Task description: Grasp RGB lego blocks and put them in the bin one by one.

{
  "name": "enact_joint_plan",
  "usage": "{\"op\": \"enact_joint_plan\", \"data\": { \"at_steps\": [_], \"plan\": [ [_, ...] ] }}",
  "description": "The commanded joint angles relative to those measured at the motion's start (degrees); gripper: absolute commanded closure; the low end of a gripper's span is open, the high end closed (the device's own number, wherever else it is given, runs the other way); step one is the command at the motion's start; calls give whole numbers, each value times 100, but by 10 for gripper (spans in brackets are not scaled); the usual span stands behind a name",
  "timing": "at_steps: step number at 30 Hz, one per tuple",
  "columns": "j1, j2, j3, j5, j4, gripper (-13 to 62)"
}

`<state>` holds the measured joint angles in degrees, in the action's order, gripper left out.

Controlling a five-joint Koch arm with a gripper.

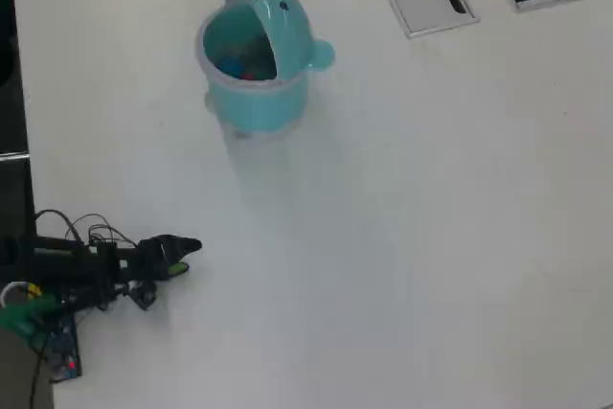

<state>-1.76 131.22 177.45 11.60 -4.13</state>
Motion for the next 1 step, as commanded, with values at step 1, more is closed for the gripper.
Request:
{"op": "enact_joint_plan", "data": {
  "at_steps": [1],
  "plan": [
    [0,404,422,-9,633,148]
  ]
}}
